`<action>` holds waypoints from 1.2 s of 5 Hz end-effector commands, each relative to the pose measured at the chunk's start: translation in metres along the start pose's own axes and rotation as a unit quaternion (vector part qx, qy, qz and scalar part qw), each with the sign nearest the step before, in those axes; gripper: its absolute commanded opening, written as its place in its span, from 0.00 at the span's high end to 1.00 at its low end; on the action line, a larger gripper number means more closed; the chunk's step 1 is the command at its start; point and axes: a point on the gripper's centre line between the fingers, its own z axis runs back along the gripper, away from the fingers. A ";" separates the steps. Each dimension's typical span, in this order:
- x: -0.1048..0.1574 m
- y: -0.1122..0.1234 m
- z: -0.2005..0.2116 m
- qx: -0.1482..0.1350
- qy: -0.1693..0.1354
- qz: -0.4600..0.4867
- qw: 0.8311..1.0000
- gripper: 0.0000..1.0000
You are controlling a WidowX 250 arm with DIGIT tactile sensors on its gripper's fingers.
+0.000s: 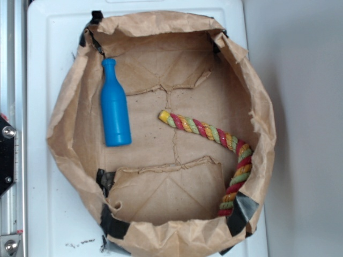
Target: Grab the blue bottle.
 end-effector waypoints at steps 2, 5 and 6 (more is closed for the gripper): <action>0.034 -0.003 -0.012 -0.010 0.003 0.076 0.997 0.00; 0.078 0.032 -0.067 0.004 -0.026 0.365 0.931 0.00; 0.046 0.040 -0.082 0.033 -0.033 0.425 0.904 0.00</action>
